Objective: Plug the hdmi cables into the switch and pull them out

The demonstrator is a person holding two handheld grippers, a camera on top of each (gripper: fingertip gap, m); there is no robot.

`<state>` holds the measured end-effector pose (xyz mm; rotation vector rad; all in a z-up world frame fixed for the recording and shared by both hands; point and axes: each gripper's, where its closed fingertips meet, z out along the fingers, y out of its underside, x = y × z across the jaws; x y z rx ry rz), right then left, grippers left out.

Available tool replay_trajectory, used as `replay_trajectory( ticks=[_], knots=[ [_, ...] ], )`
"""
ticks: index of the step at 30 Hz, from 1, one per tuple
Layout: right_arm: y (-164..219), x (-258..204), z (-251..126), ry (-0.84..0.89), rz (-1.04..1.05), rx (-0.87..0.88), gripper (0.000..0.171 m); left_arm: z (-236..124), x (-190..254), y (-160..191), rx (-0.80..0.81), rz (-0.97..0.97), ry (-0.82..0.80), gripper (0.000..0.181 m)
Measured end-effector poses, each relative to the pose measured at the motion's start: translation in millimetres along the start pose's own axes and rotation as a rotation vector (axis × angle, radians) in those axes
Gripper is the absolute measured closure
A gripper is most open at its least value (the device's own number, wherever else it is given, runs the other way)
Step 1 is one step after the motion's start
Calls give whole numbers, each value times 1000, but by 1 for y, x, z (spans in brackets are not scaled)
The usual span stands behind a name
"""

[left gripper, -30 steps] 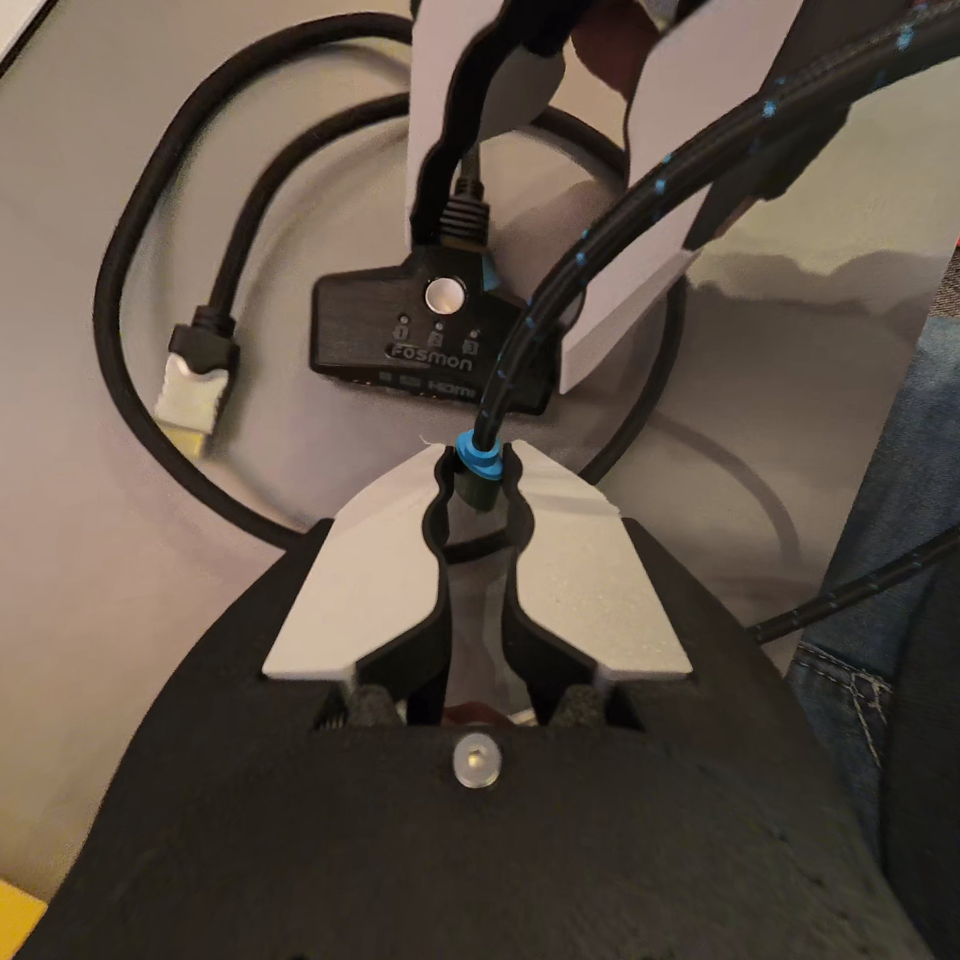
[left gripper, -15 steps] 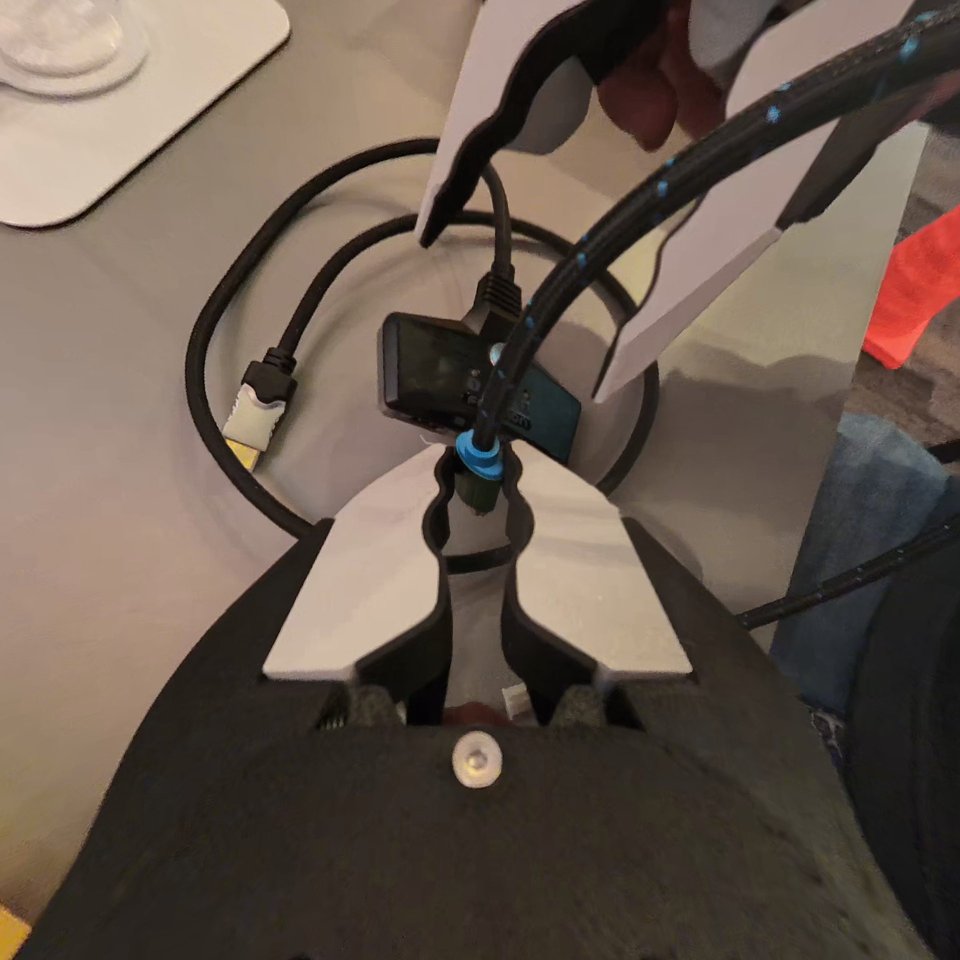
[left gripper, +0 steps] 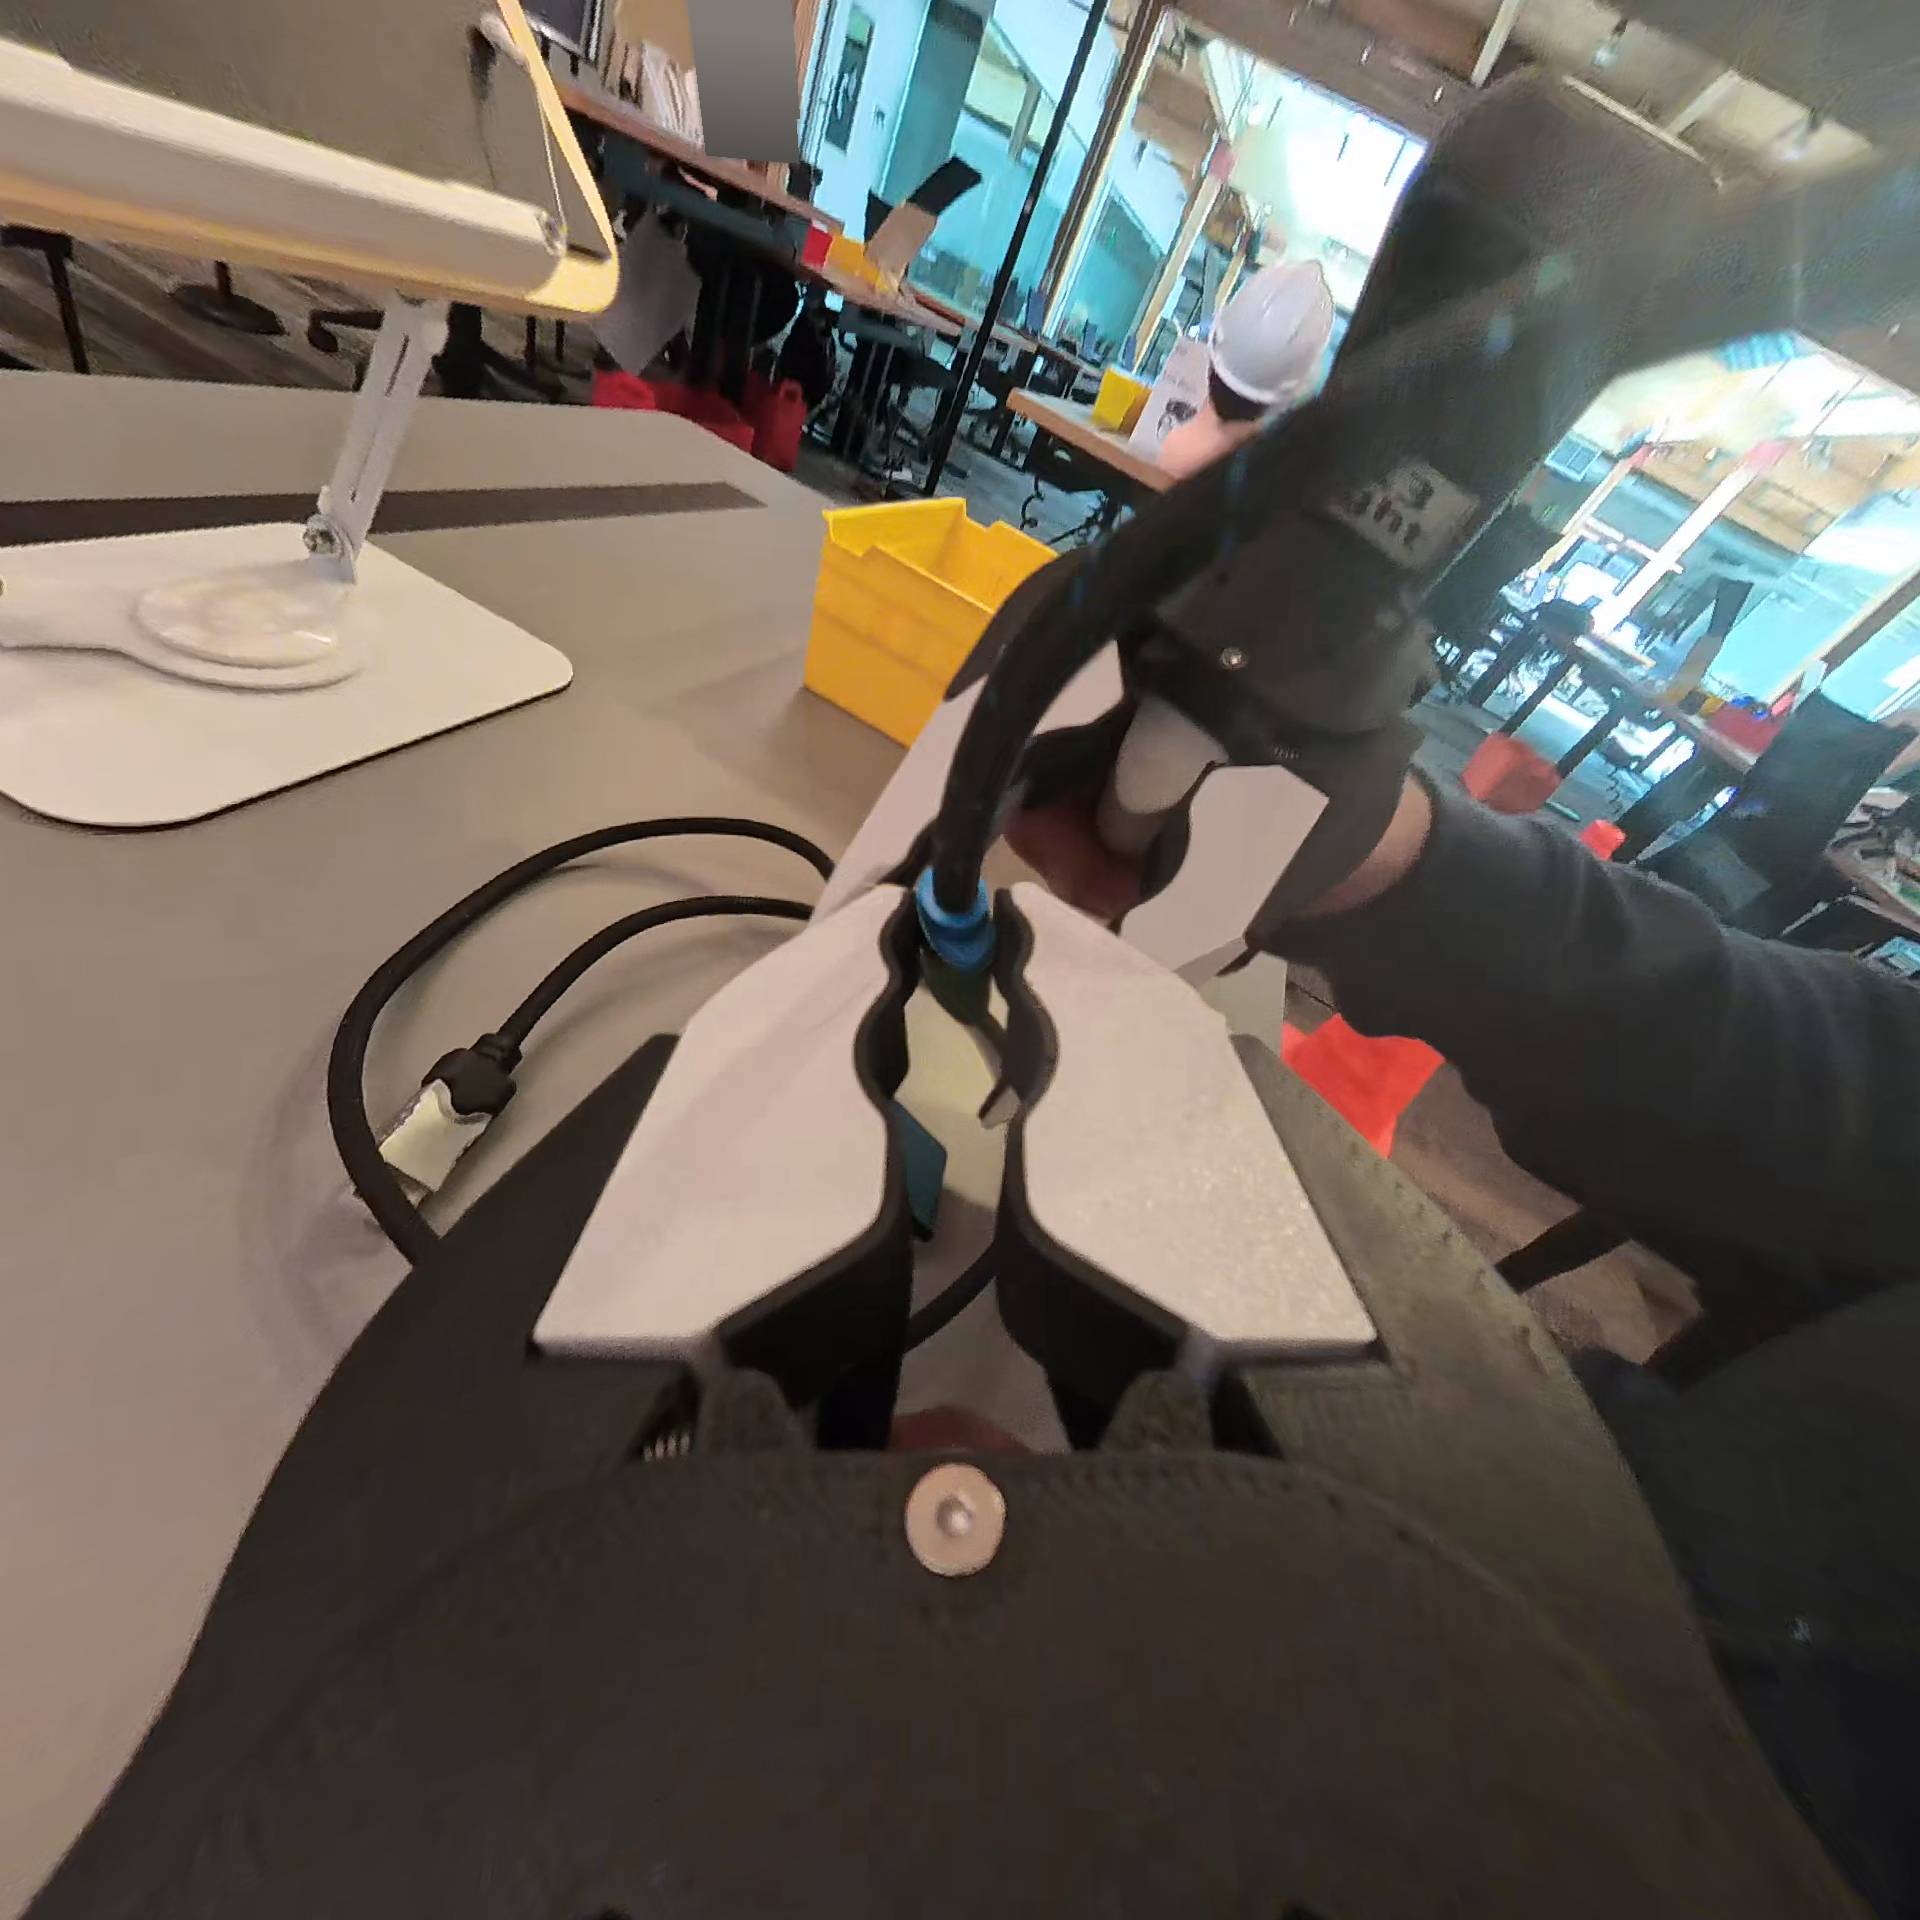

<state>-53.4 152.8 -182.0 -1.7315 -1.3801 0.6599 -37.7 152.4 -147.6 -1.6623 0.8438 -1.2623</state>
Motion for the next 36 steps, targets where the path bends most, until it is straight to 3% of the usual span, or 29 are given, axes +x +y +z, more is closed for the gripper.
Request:
replay_trajectory(
  ticks=[10, 14, 19, 25, 31, 36],
  knots=[
    [-14, 0, 3, 37, 35, 28, 159, -4, 3, -6, 24, 1, 4, 168],
    [-15, 10, -5, 119, -27, 32, 149, -5, 1, -7, 28, -22, 2, 170],
    [-15, 15, -8, 276, -304, -42, 139, -7, -2, -9, 44, -132, 29, 170],
    [-20, 16, -4, 379, -427, -96, 153, -5, 1, -6, 35, -171, 38, 170],
    [-19, 10, -4, 293, -338, -79, 154, -5, 4, -5, 13, -111, 43, 170],
    [-13, -3, -7, 127, -201, -52, 154, -6, 8, -6, -20, 72, 13, 163]
  ],
)
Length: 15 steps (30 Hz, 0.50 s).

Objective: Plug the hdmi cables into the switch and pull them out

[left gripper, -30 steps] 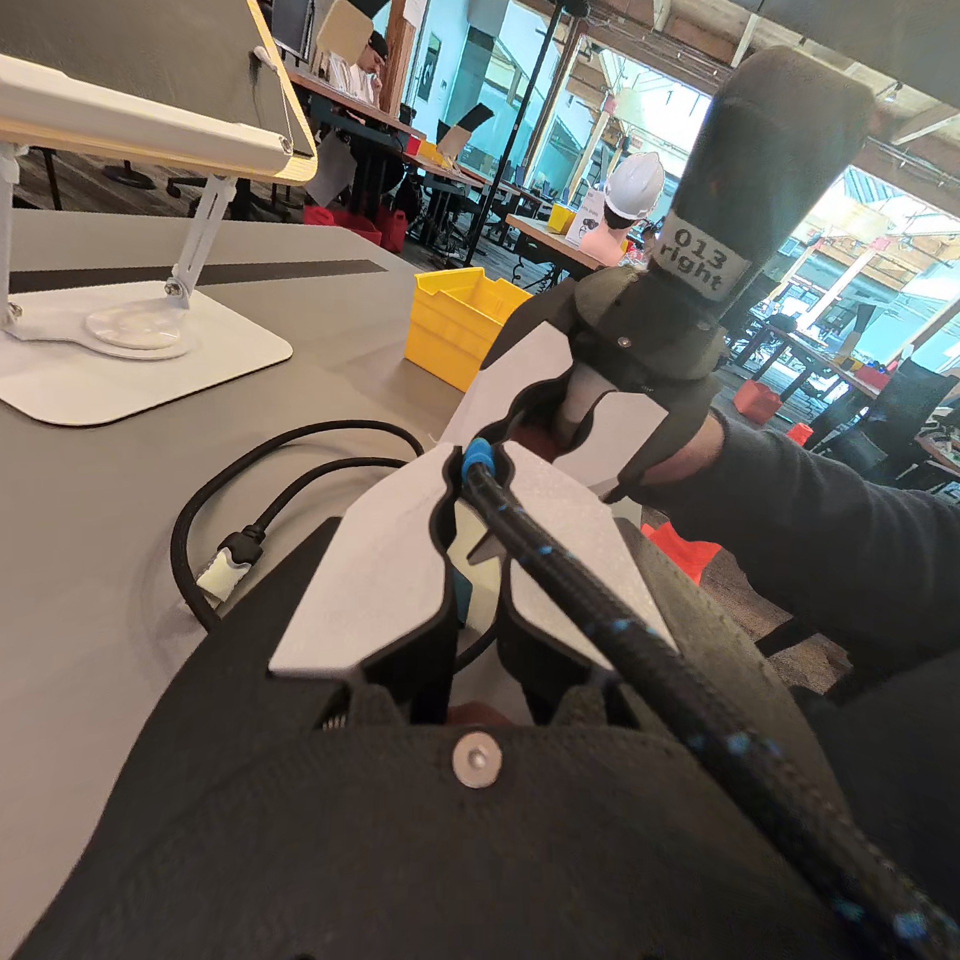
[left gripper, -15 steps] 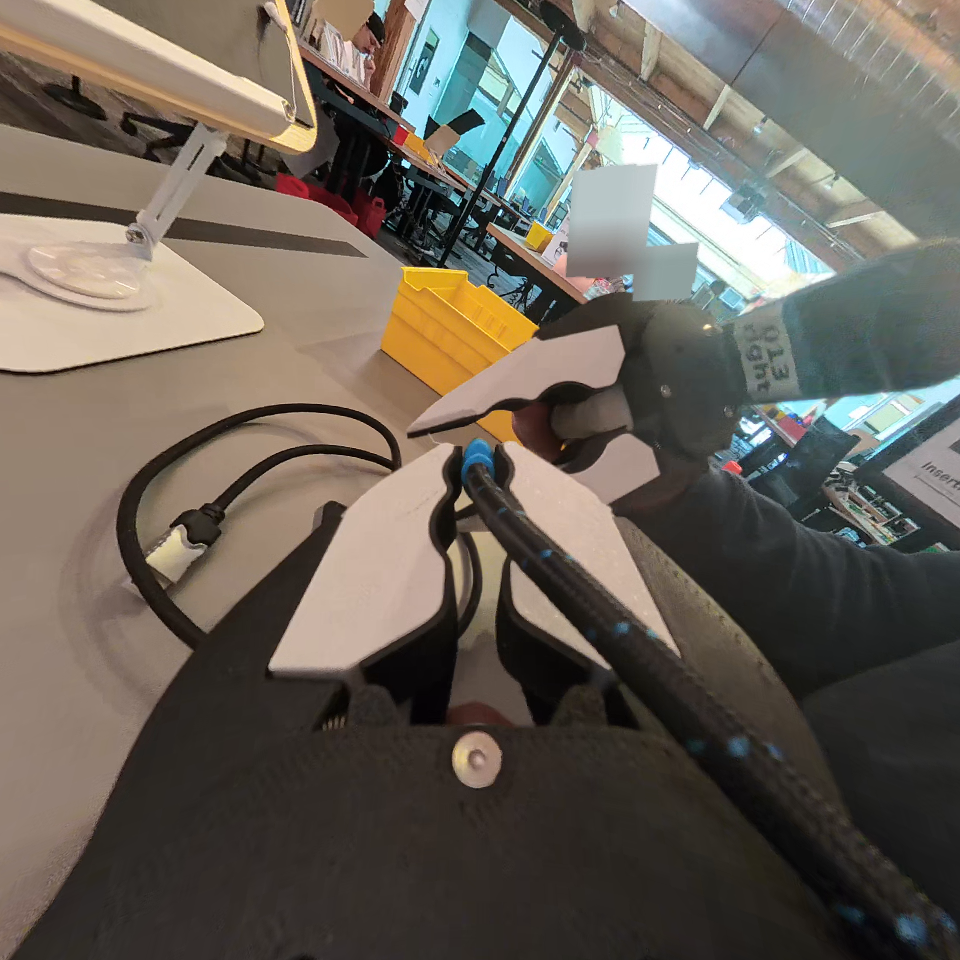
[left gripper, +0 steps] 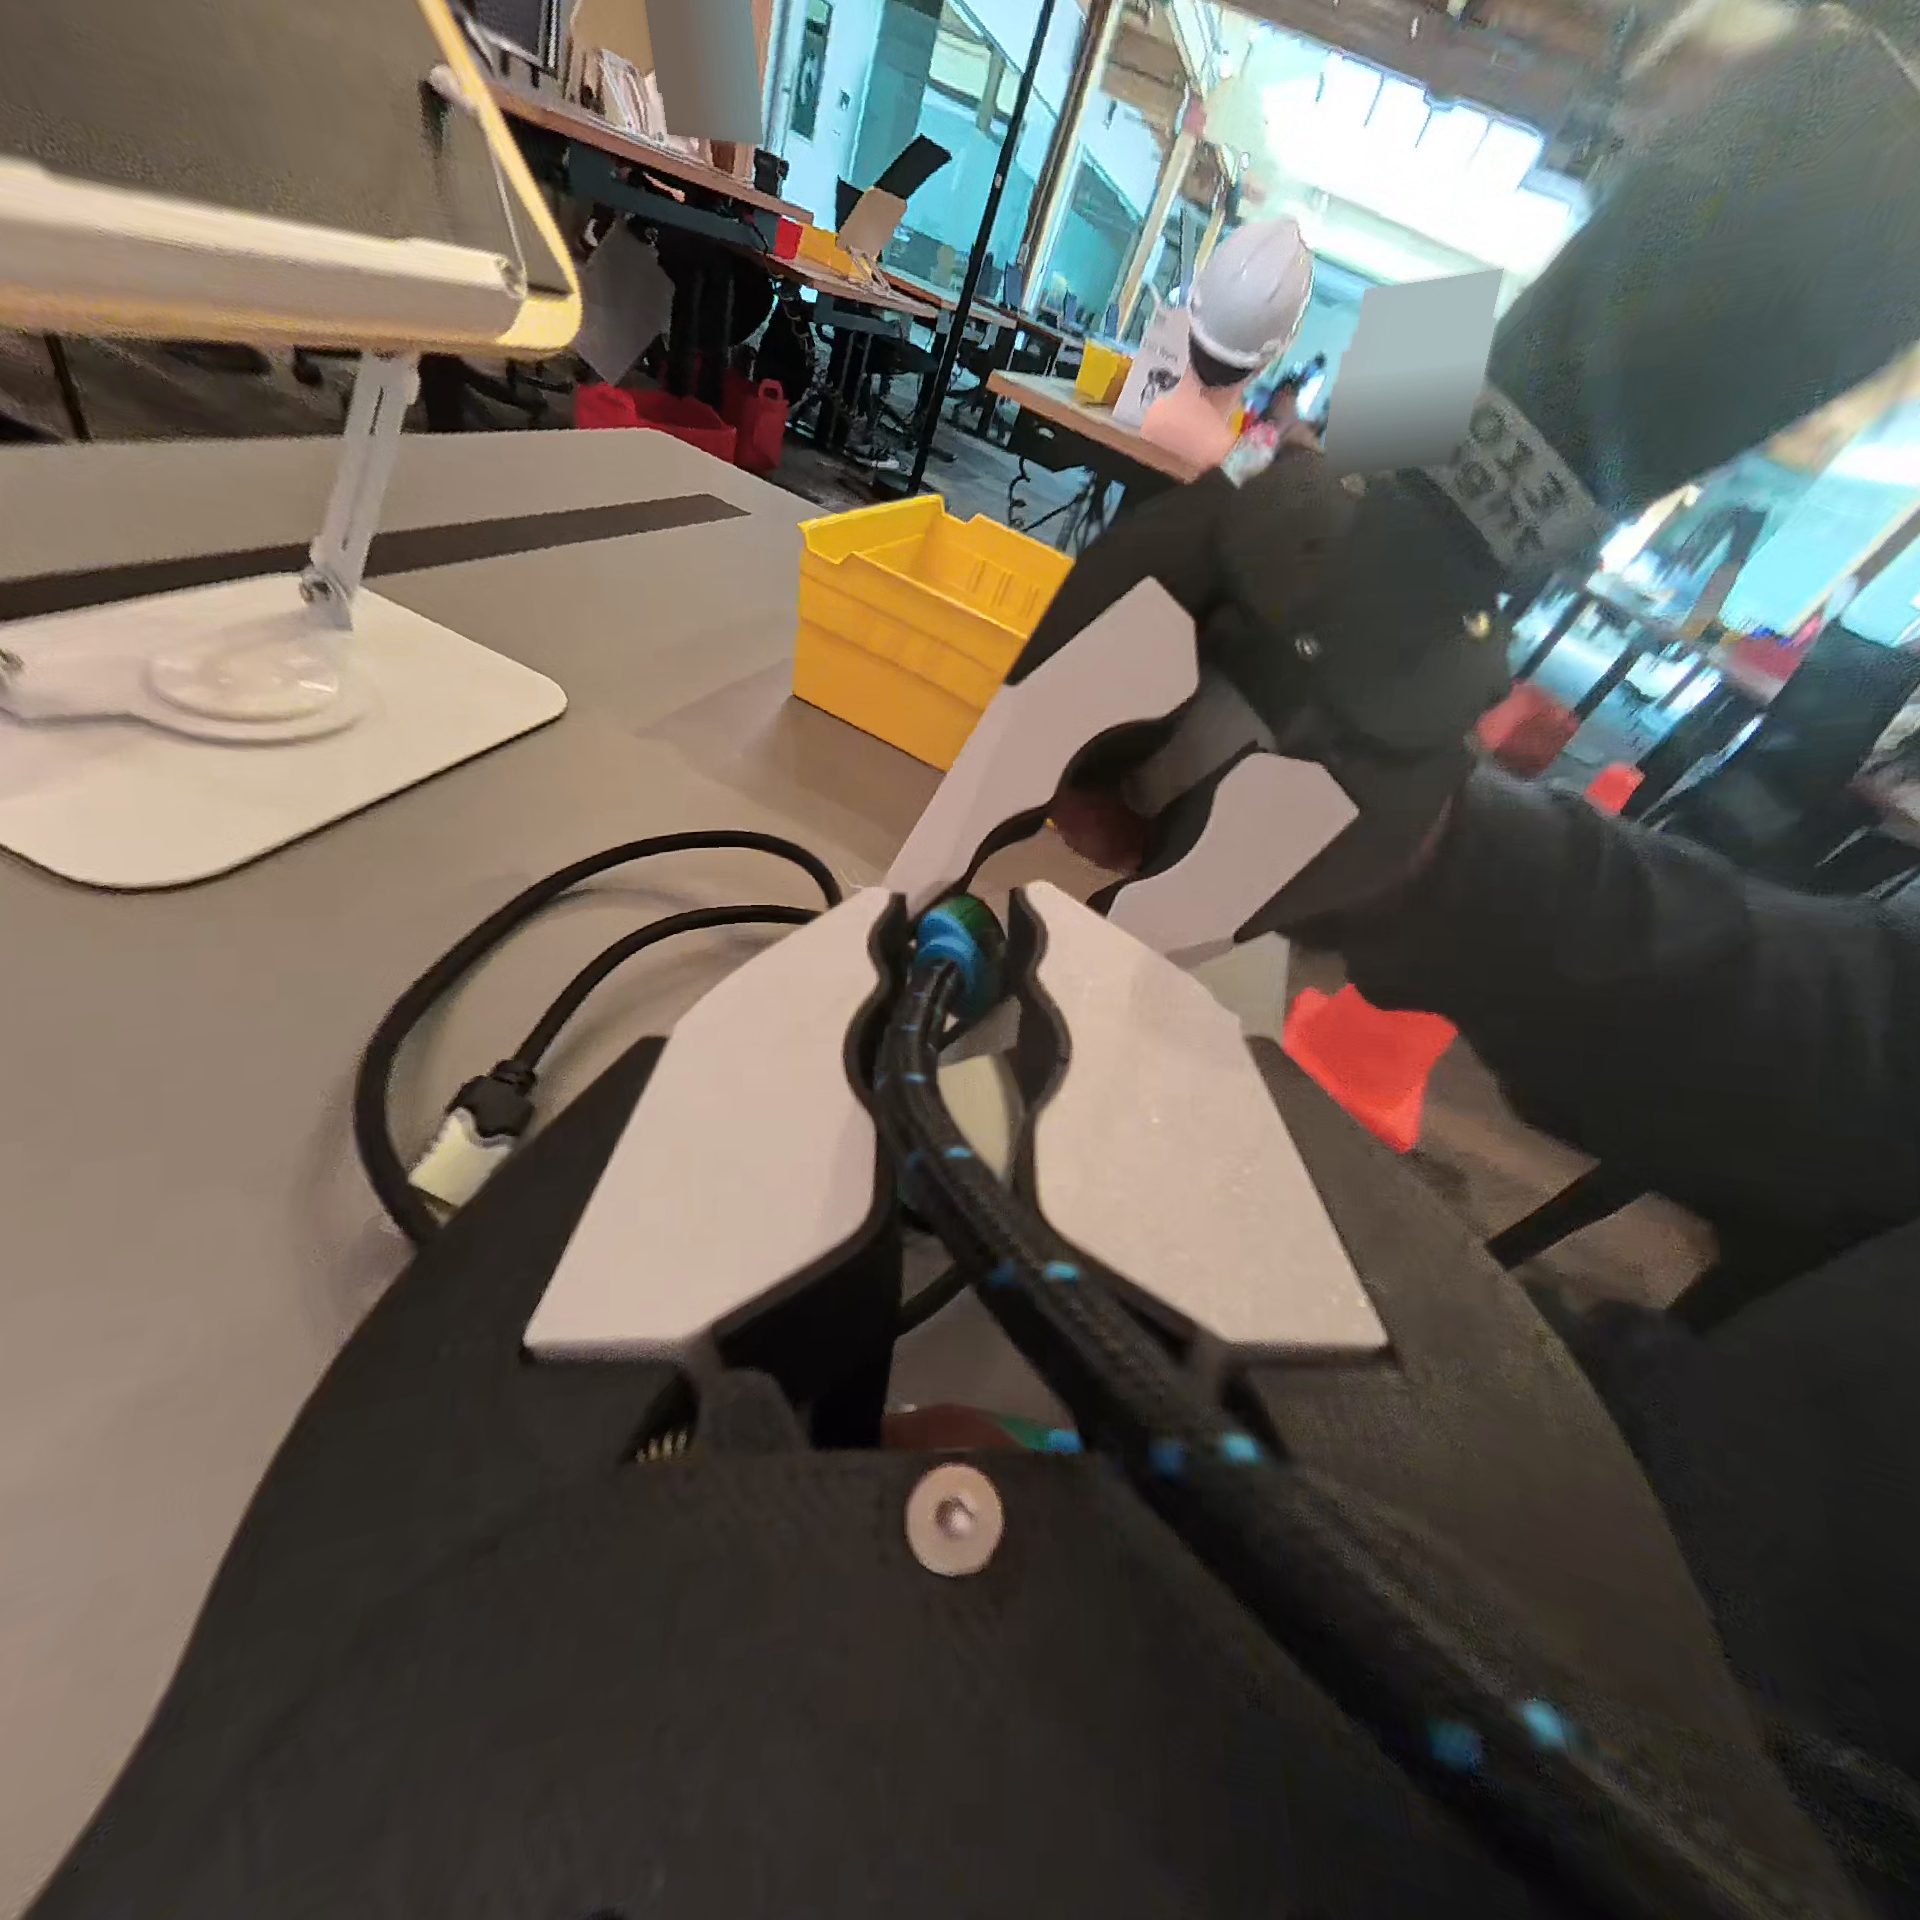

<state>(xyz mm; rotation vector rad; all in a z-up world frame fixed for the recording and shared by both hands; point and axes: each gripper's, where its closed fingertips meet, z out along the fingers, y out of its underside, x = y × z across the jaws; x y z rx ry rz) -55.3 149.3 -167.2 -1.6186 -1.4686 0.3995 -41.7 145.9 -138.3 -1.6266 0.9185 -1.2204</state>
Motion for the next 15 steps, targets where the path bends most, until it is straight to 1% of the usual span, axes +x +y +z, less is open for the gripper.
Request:
replay_trajectory(
  ticks=[4, 7, 10, 15],
  knots=[
    [1, -9, -6, -111, 72, 26, 154, -1, 7, 3, -63, 199, -20, 156],
    [5, -18, -11, -199, 108, 21, 154, 0, 16, 7, -102, 306, -3, 152],
    [9, -27, -16, -266, 119, 7, 154, 1, 23, 11, -129, 369, 16, 151],
    [14, -34, -19, -304, 103, -32, 154, 2, 30, 23, -209, 431, 50, 155]
  ],
)
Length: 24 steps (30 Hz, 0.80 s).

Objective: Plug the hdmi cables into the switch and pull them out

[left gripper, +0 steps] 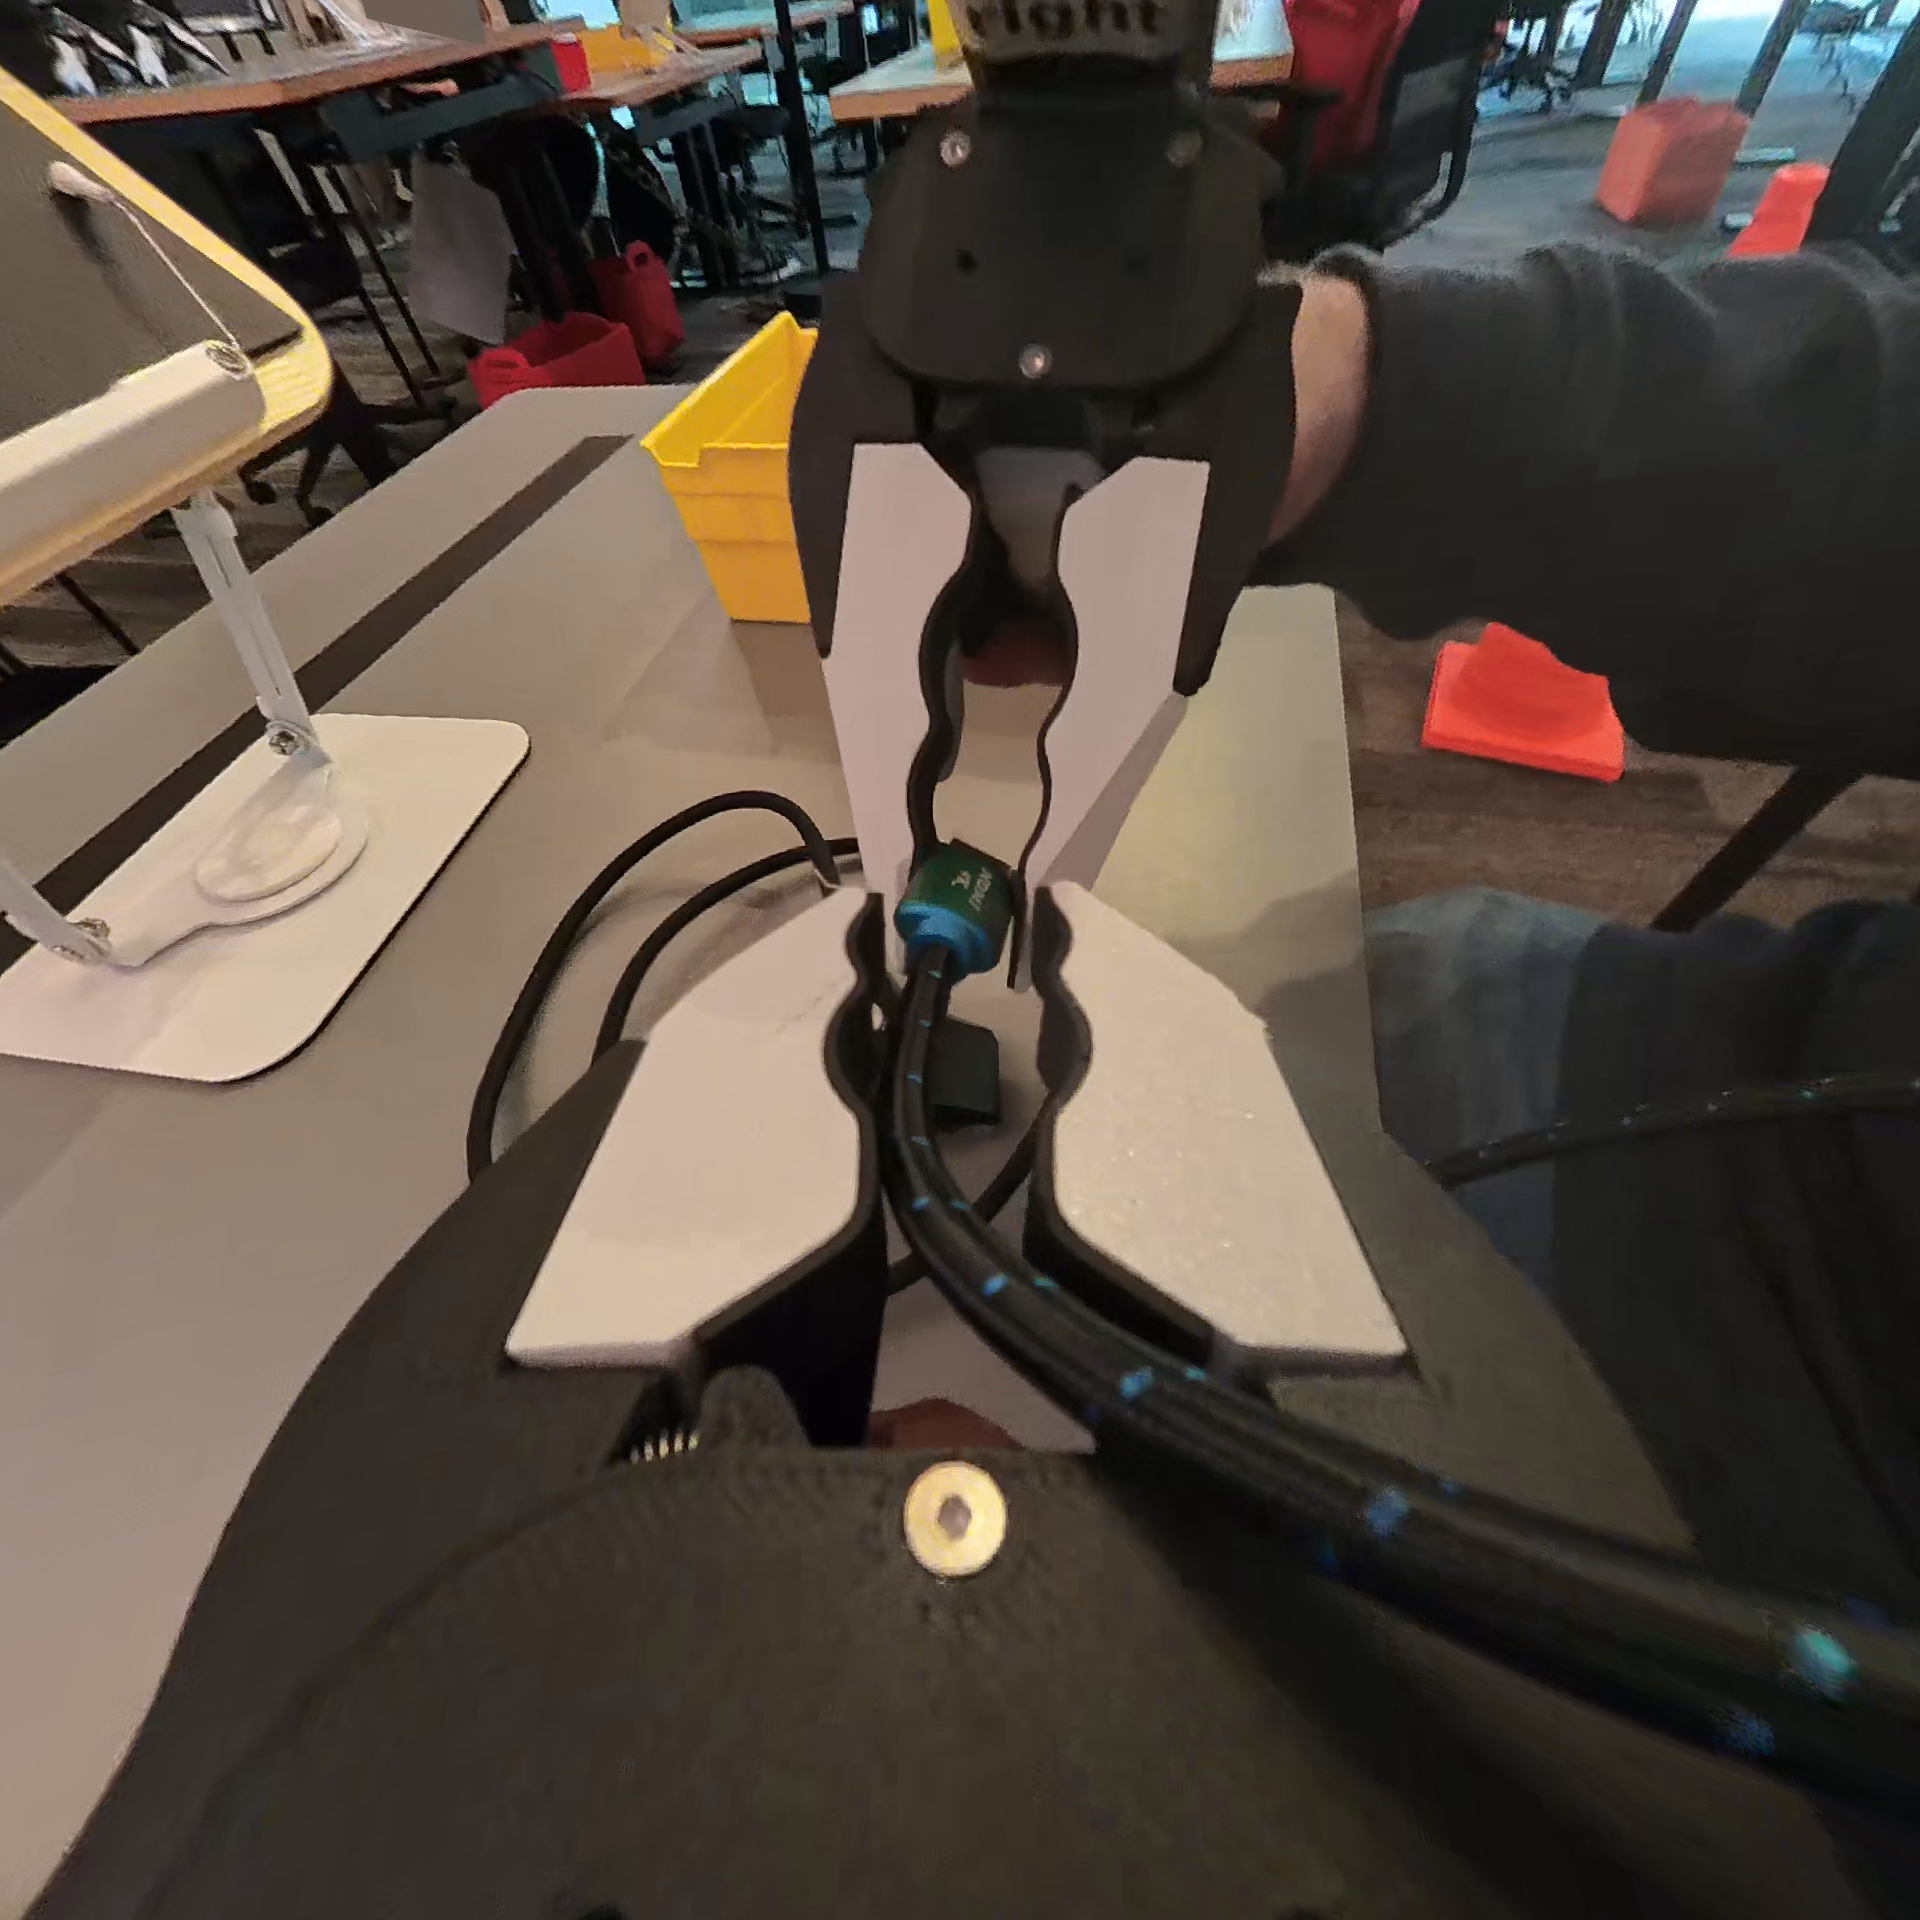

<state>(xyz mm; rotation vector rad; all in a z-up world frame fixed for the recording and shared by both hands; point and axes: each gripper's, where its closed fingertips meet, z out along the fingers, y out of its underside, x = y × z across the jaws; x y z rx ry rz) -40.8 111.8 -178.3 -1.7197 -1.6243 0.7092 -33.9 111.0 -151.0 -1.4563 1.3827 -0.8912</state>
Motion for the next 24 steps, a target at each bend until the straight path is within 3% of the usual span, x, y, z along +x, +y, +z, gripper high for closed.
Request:
replay_trajectory(
  ticks=[8, 24],
  knots=[
    [7, -10, 2, -46, -15, -64, 154, 5, 10, 11, -81, 56, 12, 161],
    [9, -16, 2, -89, 3, -62, 154, 7, 14, 5, -73, 115, -18, 163]
  ],
)
